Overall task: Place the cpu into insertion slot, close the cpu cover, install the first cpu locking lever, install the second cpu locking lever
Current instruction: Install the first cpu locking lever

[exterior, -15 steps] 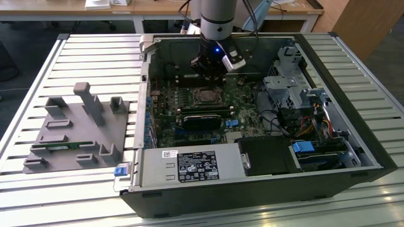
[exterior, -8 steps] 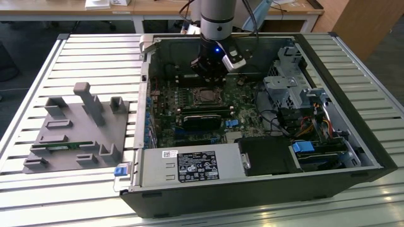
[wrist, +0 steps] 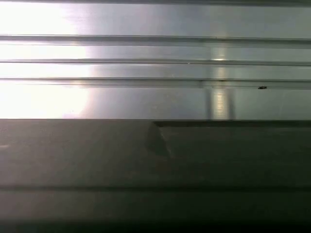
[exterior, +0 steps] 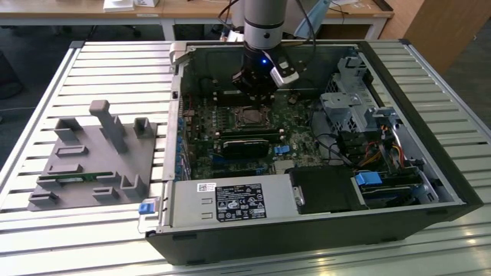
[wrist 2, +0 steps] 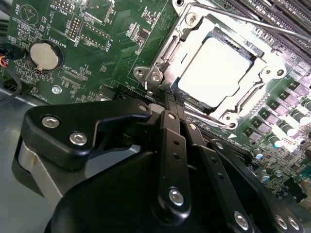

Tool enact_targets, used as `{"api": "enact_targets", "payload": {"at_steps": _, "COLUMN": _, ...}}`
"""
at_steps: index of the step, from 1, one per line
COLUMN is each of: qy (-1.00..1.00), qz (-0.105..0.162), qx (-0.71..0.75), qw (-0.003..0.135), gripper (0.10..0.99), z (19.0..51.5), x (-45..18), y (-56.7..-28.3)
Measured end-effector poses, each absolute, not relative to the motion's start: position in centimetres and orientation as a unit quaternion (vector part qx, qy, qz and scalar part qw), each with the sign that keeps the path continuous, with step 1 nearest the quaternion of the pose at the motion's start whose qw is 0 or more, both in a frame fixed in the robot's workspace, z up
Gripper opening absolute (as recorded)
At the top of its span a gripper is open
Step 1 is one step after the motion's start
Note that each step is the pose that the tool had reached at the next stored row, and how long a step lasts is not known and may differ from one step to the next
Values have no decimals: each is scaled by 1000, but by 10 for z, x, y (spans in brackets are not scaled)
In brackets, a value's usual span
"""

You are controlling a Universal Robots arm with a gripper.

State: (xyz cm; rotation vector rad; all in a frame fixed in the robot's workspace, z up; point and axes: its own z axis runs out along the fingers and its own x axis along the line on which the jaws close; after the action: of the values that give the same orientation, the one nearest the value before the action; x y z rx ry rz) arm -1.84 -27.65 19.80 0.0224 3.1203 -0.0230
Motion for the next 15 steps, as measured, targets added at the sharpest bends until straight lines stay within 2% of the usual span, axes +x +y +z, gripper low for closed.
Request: {"api": "enact_targets", "payload": {"at_steps": 15, "qy": 1000, "qz": -14, "qx": 7, "qw": 10, "gripper": 106, "z": 199, "x": -18, "y": -276}}
